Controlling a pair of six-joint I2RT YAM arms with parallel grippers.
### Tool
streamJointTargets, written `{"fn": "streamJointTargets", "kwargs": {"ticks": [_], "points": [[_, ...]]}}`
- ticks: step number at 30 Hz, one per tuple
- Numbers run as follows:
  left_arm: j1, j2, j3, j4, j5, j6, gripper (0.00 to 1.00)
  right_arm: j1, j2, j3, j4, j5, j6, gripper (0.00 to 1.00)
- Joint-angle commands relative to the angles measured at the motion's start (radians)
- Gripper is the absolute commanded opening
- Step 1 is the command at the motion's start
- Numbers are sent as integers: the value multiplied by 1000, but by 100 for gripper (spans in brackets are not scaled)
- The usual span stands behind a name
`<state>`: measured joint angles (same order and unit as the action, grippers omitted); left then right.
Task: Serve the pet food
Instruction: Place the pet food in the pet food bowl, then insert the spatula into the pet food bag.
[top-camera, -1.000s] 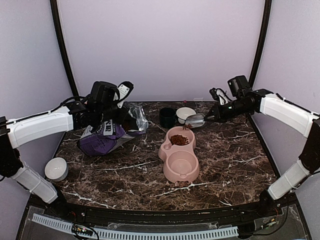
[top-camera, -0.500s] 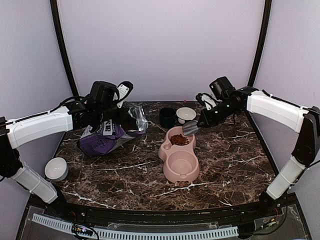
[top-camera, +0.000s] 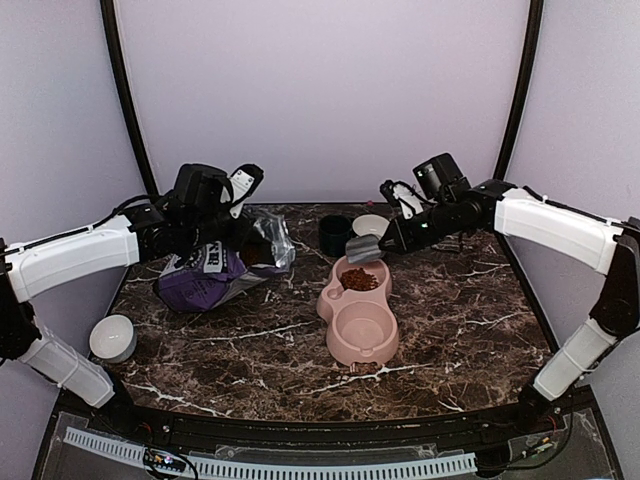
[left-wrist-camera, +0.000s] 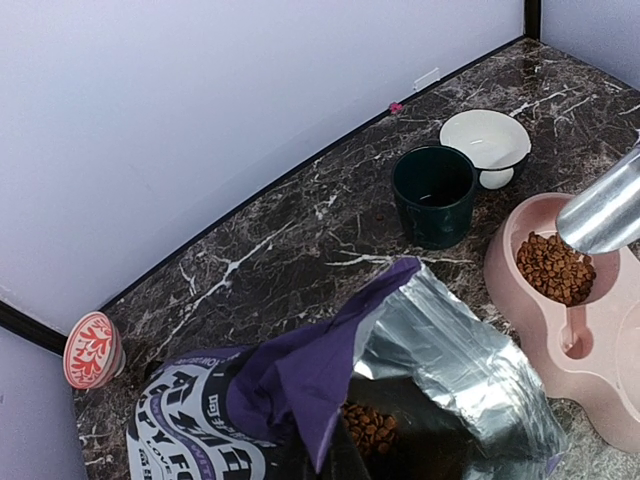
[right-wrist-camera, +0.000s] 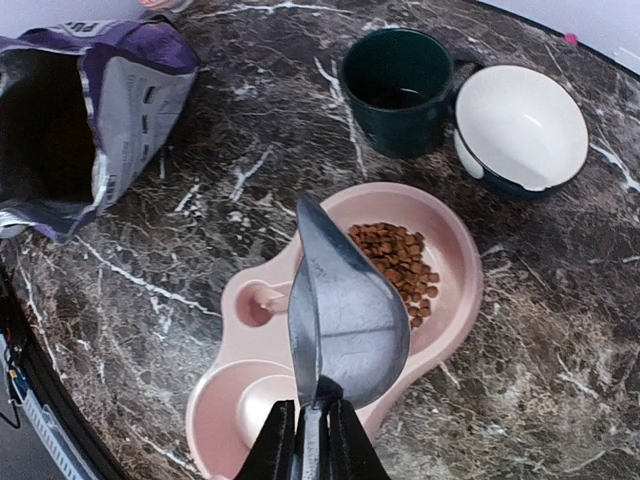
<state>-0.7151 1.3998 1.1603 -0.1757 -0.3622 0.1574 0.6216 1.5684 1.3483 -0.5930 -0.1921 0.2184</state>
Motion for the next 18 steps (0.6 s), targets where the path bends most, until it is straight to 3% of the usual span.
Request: {"fn": "streamJointTargets", "kwargs": {"ticks": [1, 7, 18], "points": [[5, -39, 25, 74, 51, -46, 0, 37, -93, -73, 182, -45, 41, 0], [2, -20, 53, 59, 130, -74, 0, 40, -146, -135, 302, -61, 70, 0], [-6, 57, 114, 18, 39, -105, 0, 43, -128, -138, 404, -92, 93, 0]]}}
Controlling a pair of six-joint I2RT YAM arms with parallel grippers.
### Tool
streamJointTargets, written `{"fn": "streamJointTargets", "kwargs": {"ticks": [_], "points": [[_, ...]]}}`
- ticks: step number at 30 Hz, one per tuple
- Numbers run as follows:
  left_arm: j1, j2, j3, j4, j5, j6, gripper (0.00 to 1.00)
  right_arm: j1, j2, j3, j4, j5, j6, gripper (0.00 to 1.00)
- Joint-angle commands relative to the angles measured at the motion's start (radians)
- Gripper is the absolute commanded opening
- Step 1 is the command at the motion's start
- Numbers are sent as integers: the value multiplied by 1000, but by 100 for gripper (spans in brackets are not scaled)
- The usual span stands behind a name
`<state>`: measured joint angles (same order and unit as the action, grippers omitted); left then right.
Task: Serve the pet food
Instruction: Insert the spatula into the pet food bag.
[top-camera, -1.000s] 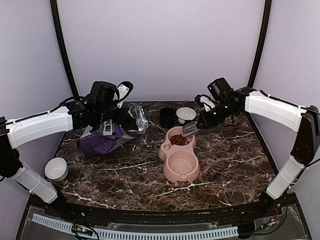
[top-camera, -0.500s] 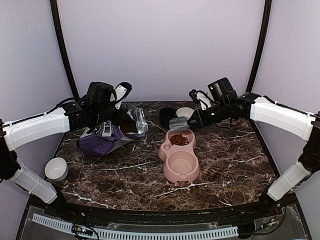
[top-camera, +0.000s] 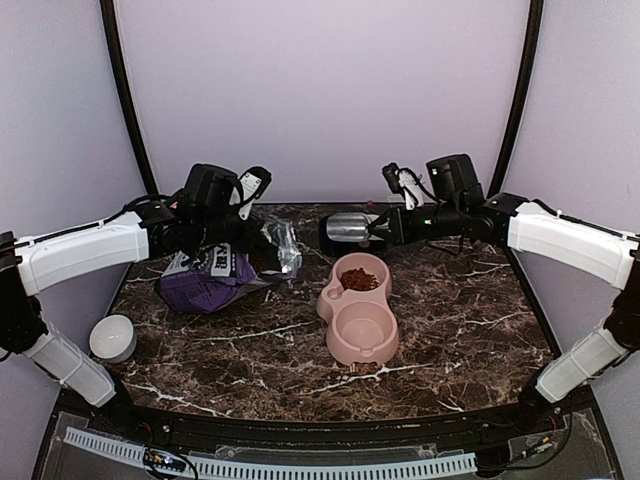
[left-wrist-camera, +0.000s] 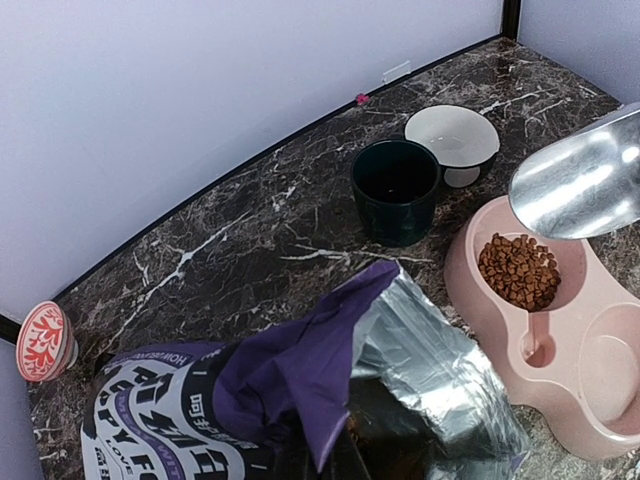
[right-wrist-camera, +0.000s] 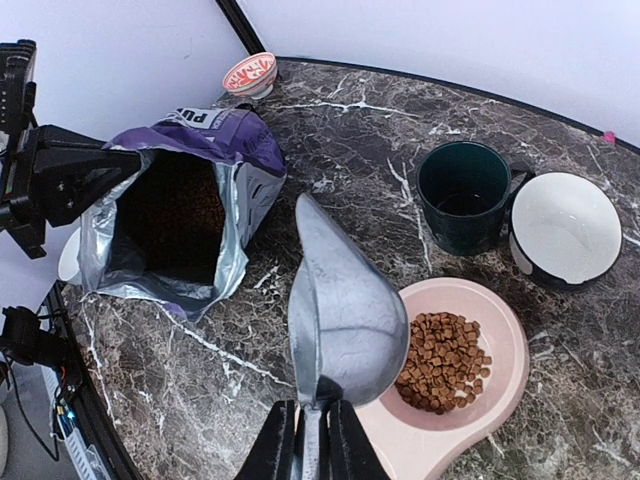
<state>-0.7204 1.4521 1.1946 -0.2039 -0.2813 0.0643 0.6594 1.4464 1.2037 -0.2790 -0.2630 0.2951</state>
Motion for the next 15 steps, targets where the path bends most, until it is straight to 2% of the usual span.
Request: {"fn": "streamJointTargets", "kwargs": {"ticks": [1, 6, 15], "points": [[0, 8, 81, 44, -43, -10, 0, 6, -1, 11, 92, -22, 17, 0], [-1, 23, 112, -16, -50, -14, 0, 16, 27, 46, 104, -36, 16, 0], [-2, 10, 125, -19, 51, -18, 0, 66, 121, 145, 114, -90, -6, 0]]}}
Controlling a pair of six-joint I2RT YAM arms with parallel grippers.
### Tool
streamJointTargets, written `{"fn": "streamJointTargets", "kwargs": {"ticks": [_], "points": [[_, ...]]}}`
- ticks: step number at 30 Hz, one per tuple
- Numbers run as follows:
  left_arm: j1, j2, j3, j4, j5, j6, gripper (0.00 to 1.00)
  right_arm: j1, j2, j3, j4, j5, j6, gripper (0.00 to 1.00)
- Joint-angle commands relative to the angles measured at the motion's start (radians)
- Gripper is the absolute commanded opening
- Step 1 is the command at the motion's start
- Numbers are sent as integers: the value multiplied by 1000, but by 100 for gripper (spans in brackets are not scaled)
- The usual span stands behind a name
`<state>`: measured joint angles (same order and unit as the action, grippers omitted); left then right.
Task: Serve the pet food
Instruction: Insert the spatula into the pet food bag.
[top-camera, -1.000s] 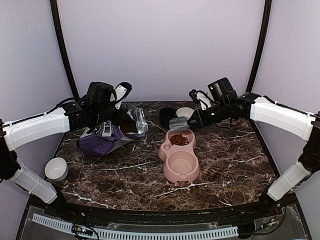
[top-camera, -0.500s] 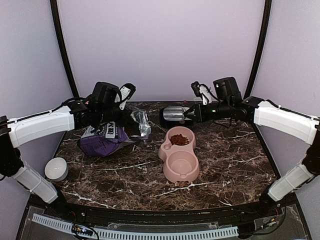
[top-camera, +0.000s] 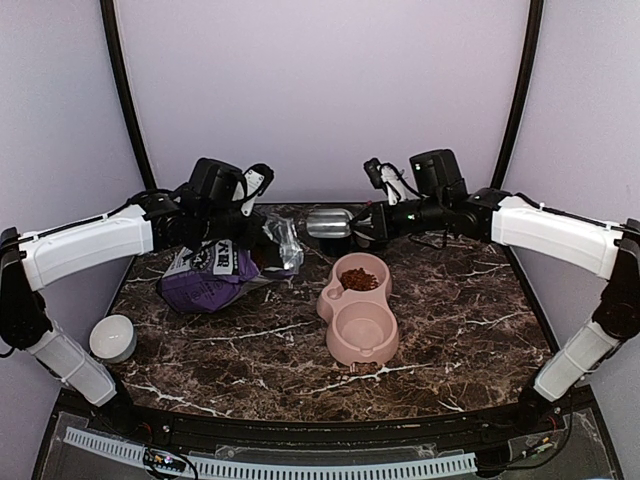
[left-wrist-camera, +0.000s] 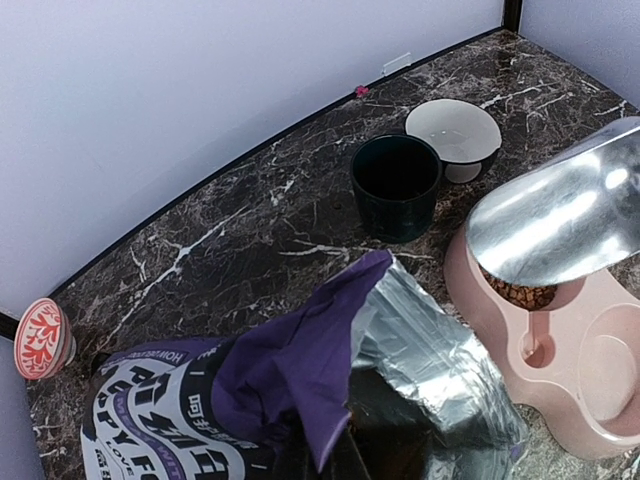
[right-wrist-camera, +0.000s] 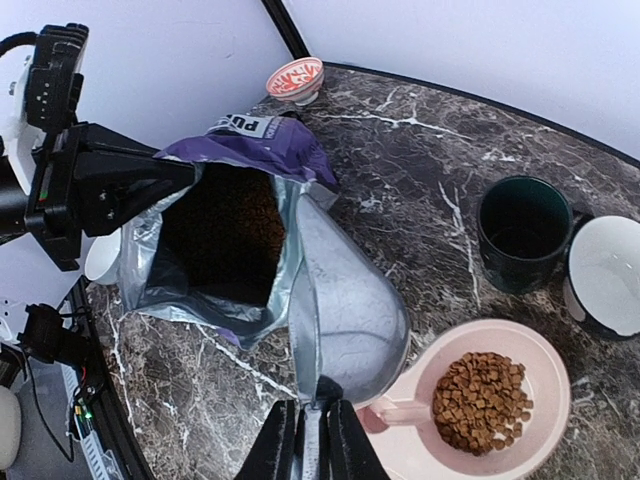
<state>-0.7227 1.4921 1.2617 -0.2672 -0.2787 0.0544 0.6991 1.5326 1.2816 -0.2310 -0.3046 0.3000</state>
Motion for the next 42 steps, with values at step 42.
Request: {"fn": "streamJointTargets", "kwargs": {"ticks": [42], "points": [[28, 24, 129, 21, 119, -80, 0, 237, 740, 595, -111, 114, -189, 0]]}}
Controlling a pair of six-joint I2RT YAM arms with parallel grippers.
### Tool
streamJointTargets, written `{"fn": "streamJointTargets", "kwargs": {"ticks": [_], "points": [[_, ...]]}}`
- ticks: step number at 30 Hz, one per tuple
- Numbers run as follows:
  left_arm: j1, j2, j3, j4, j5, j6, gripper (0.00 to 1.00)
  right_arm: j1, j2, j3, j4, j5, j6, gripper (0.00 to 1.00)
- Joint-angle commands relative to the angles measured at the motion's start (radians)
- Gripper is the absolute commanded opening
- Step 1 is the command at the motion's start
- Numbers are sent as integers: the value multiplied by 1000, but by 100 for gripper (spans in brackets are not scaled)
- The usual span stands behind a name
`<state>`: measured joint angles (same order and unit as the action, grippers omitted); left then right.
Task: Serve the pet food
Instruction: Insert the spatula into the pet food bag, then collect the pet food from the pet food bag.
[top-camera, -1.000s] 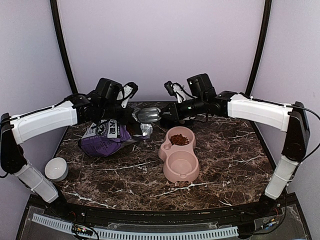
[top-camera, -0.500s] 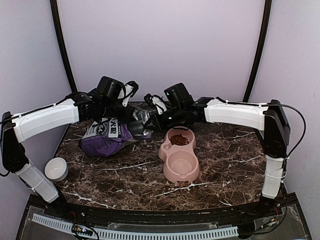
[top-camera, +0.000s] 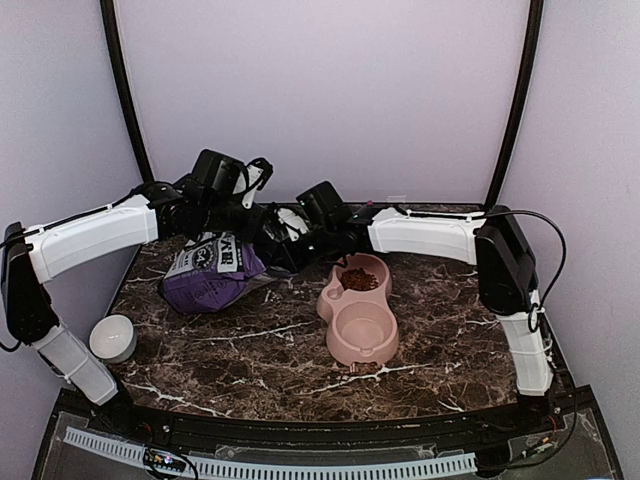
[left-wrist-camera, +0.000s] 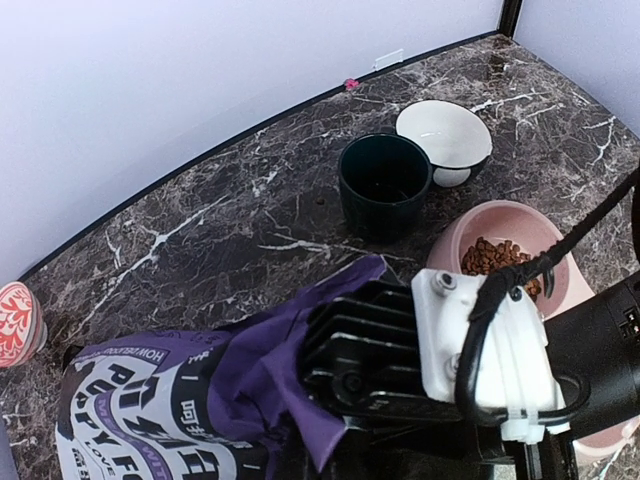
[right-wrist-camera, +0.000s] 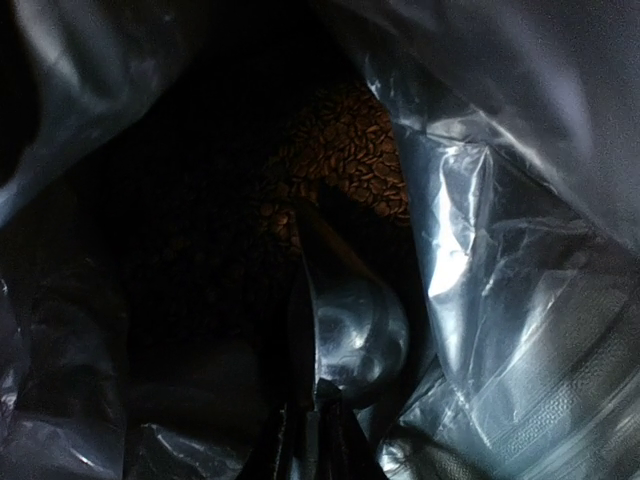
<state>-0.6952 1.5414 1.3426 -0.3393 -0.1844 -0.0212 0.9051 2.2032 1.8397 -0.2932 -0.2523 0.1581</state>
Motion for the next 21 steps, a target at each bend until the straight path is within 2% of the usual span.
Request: {"fn": "streamJointTargets", "kwargs": {"ticks": [1, 6, 12, 21], "points": [[0, -26, 46, 95, 23, -4, 0, 33, 79, 37, -54, 62, -53, 0], [6, -24, 33, 99, 12, -2, 0, 54, 104, 9, -69, -22, -91, 0], [8, -33, 19, 110, 1, -3, 0, 88, 141, 19, -138, -224, -170, 0], [7, -43, 0, 116, -16, 3, 0, 87, 129, -17, -89, -412, -132, 0]]}}
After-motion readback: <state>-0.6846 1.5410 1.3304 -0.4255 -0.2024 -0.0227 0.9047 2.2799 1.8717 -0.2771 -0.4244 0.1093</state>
